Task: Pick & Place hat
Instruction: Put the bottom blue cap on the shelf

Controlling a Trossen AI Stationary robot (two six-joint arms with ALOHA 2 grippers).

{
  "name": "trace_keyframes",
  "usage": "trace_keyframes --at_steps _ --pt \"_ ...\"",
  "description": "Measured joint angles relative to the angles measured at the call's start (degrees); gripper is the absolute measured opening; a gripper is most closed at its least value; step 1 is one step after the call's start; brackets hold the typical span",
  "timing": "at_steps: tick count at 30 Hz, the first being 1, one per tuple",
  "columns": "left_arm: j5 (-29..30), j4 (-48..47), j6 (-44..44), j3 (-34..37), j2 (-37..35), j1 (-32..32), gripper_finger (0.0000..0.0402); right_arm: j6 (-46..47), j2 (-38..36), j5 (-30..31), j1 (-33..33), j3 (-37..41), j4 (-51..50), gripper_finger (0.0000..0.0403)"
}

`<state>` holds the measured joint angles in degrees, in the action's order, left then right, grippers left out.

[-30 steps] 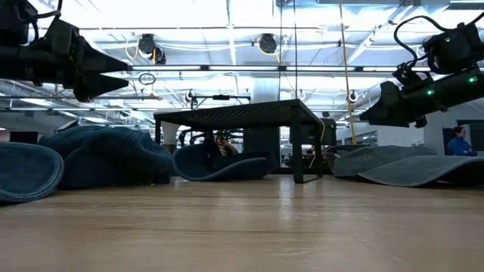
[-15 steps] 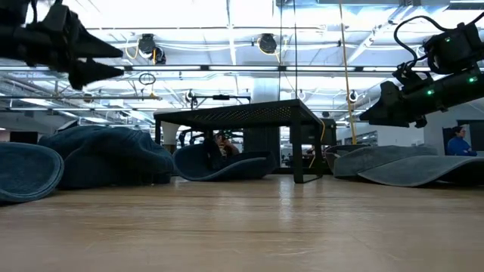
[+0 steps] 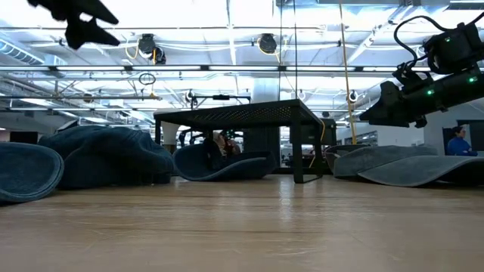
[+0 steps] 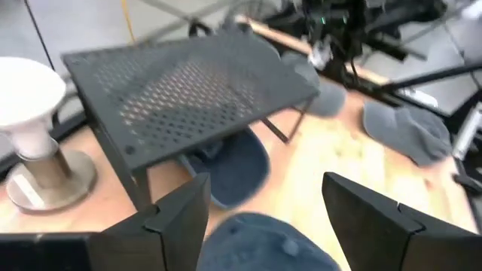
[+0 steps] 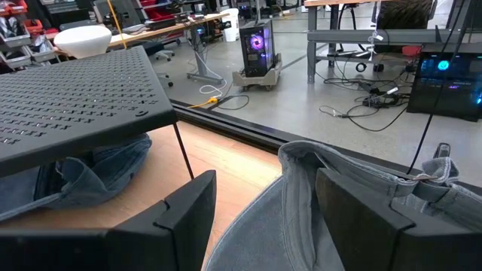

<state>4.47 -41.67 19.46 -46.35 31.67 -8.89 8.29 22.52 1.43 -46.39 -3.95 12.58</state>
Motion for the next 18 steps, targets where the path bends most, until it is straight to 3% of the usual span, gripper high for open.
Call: trace_keyframes --at_steps 9,18 --pt "0.0 -20.2 7.1 -20.4 18.5 8.1 0.0282 0.0 0.0 0.0 0.0 0.0 0.0 0.0222" --pt "1.1 -38.3 8.7 -41.2 36.2 13.7 0.0254 0.0 0.0 0.0 0.0 0.0 0.0 0.0222"
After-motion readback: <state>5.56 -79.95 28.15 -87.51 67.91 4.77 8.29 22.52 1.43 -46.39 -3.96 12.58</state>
